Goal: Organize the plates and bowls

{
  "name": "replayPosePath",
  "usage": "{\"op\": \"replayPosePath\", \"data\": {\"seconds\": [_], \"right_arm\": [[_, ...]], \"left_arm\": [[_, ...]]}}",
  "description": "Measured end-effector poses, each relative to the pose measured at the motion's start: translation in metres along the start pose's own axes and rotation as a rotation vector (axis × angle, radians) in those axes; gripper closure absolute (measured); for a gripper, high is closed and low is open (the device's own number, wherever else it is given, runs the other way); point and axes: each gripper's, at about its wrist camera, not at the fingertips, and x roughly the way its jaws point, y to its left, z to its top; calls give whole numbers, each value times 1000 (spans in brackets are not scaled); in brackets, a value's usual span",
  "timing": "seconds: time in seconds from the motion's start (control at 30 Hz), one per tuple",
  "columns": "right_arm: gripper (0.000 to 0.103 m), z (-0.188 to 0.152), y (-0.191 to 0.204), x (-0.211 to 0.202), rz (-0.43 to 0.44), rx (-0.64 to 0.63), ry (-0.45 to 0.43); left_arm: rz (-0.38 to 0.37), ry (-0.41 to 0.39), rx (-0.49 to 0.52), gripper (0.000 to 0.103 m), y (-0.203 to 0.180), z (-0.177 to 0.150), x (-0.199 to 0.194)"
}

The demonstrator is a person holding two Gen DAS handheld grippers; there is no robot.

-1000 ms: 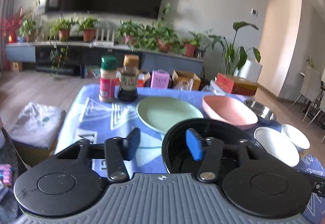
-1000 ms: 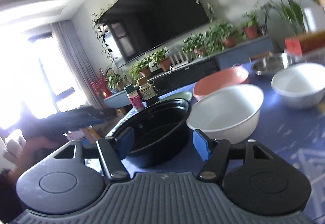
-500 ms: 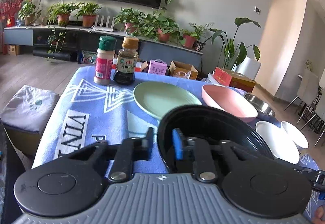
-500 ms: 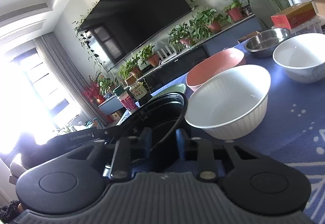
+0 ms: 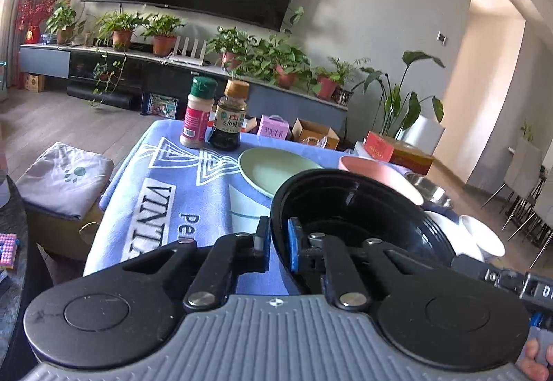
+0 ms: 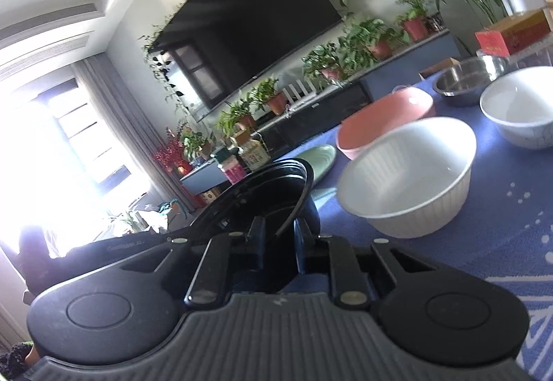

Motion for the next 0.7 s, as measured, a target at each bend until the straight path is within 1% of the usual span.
{"op": "replayPosePath", "data": {"seconds": [0.2,0.3,0.4,0.57,0.7], "right_arm": [[33,-1,16,-34,14,-61,-34],[33,-8,17,-52,11,-57,-46],[33,-17,11,-72,1,-19,-60],[33,-27,0,-101,-53,30,-60],[33,-27,-8,-120,-98,44,-64]], "left_arm": [[-17,-9,-16,91,-12,-22,-43],[-38,-1,-17,90,-21,-34,-62],[-65,10,-6,90,-33,-47,-79],[-122,22,5,89,-58,-65,-98],[-151,25,4,89,-74,-78,-102]]}}
